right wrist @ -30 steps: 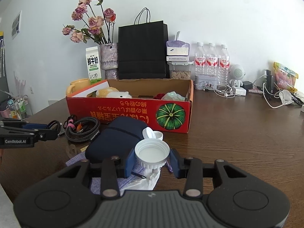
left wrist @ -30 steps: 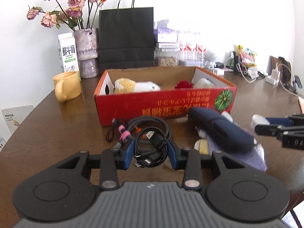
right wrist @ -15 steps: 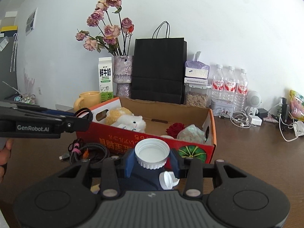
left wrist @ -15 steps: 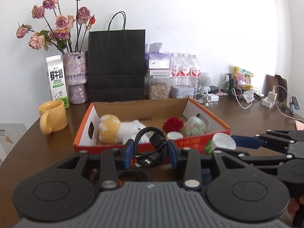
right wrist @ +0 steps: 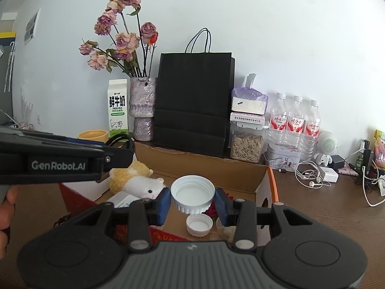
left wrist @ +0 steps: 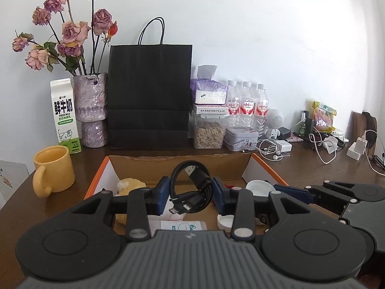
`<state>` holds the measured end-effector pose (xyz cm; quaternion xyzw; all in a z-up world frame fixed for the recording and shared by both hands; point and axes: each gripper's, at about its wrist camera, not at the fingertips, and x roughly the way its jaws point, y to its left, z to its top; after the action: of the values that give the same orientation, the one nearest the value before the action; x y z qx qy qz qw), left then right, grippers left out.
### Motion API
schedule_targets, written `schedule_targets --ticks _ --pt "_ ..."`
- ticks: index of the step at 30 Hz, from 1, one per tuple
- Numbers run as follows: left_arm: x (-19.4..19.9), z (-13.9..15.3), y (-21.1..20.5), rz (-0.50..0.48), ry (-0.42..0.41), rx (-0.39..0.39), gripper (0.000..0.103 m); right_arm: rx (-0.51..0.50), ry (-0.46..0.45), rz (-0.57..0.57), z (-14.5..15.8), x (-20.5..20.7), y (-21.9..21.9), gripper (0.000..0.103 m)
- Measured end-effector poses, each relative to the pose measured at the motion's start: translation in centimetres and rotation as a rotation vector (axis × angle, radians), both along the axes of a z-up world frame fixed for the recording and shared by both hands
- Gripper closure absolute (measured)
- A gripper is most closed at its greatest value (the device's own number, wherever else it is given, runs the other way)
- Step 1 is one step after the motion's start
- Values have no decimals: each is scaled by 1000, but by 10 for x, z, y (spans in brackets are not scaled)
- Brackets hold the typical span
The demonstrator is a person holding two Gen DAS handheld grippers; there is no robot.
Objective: Organize objects
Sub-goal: 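Carry the black cable and white cap into the cardboard box, then open both grippers to release the cable and cap in the box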
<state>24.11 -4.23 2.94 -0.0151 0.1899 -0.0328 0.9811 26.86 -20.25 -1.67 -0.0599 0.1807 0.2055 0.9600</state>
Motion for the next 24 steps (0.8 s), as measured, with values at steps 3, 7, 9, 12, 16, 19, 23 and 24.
schedule_targets --ticks 3,7,9,12,16,19,23,24 --pt "18 -4 -2 5 10 1 64 6 23 -17 -5 18 2 64" --pt "39 -12 0 17 30 -9 64 16 54 -36 -14 35 2 64" --pt "47 -17 2 24 43 -18 64 23 70 -42 -20 42 0 64" --pt "57 -25 5 24 78 -22 64 22 101 -56 -30 48 -3 64" --pt "59 -33 5 23 98 -18 63 23 119 -52 -35 50 -5 64" --pt "56 -34 3 19 91 -10 23 31 114 -53 -35 47 -6 59" --pt "49 -30 1 53 56 9 0 30 97 -60 -35 43 -7 11" --pt "49 -30 2 53 56 6 0 33 94 -58 -35 42 -7 9"
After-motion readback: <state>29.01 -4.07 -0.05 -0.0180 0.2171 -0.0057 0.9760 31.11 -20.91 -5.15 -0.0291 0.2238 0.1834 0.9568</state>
